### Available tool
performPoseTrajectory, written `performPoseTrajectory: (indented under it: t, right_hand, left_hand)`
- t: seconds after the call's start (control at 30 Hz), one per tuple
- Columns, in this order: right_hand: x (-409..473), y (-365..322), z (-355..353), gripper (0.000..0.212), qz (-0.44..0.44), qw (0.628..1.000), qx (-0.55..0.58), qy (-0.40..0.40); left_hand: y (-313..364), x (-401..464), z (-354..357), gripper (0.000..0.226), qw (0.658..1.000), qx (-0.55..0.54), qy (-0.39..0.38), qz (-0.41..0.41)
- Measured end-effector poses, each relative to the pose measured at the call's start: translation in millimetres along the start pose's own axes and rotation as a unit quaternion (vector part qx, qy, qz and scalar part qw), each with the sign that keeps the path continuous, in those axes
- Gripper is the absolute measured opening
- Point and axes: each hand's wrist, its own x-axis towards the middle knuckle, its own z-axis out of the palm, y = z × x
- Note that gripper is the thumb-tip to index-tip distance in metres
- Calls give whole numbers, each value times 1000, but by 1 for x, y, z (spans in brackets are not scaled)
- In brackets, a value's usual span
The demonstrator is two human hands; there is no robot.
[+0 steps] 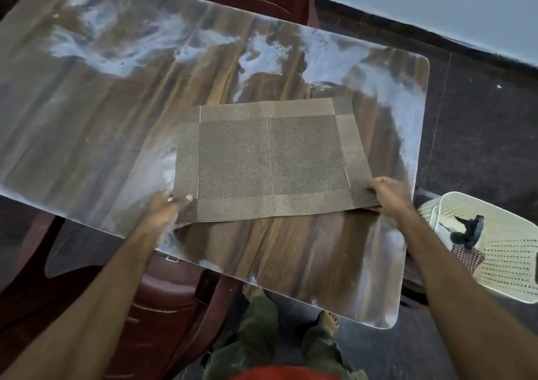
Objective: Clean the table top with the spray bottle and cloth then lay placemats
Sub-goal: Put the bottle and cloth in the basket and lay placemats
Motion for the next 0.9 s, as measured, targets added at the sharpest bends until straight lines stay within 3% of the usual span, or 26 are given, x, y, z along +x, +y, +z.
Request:
performPoseTrajectory:
  t: [0.27,0.5,0.6,0.9]
  right_hand:
    - [-3,-3,30,30,-99,984,-137,61]
    - [-27,3,33,14,-137,989,1,48]
    - [-41,10,37,19,-157,986,33,45]
    - [-116,26,48,18,-225,970,81,41]
  left_hand:
    - [-7,27,-10,16,997,7,63,42]
    - [8,15,-13,25,979,39,120,159]
    - [13,0,-25,27,975,0,130,178]
    - [3,-55,-71,27,960,16,178,217]
